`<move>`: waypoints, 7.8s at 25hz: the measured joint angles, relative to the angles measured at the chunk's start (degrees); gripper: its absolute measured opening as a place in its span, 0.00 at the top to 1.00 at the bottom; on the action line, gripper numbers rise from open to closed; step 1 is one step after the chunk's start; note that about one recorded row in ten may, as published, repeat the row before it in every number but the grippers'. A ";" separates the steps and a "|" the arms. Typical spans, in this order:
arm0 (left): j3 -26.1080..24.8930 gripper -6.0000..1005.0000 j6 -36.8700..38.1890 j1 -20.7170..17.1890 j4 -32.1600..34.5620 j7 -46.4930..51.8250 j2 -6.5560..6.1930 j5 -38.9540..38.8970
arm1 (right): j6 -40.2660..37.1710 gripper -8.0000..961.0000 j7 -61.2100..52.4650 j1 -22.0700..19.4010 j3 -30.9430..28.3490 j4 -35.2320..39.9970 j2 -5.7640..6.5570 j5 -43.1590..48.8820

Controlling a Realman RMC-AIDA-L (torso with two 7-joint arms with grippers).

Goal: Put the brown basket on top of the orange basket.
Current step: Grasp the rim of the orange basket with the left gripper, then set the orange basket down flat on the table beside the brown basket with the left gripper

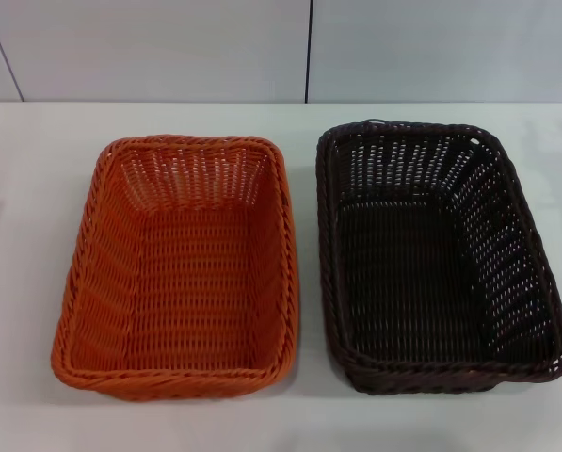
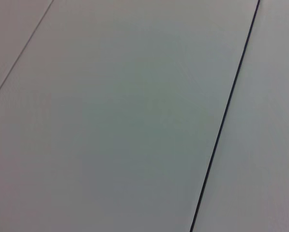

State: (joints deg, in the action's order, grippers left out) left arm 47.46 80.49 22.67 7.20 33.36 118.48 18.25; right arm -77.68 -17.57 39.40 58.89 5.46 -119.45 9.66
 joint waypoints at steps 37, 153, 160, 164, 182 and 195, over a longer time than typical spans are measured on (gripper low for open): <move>14.20 0.20 -33.81 -1.58 32.03 50.89 -9.46 35.79 | 0.18 0.49 -5.29 -3.58 -0.04 -0.28 0.12 0.01; 18.39 0.82 11.38 13.67 60.24 96.11 -0.42 118.94 | 12.65 0.49 -1.84 0.82 -4.50 6.13 1.03 0.54; 18.99 0.82 11.97 16.57 60.51 94.31 -0.78 119.73 | 12.11 0.49 -1.94 0.71 -4.38 6.09 0.76 0.46; 19.17 0.82 12.96 17.56 60.60 92.83 -0.80 120.30 | 12.08 0.49 -1.96 0.68 -4.39 6.04 0.68 0.52; 19.89 0.83 9.00 20.59 61.72 90.86 -0.39 123.61 | 12.02 0.49 -2.09 0.34 -4.90 5.06 0.45 0.24; 24.28 0.66 5.22 19.48 67.48 91.03 -0.27 124.41 | 12.60 0.49 -2.12 0.93 -5.19 5.40 0.54 0.09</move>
State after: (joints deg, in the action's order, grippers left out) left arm 71.75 85.72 42.15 74.69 124.38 118.21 142.66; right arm -65.07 -19.69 40.33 53.70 10.86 -118.91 9.75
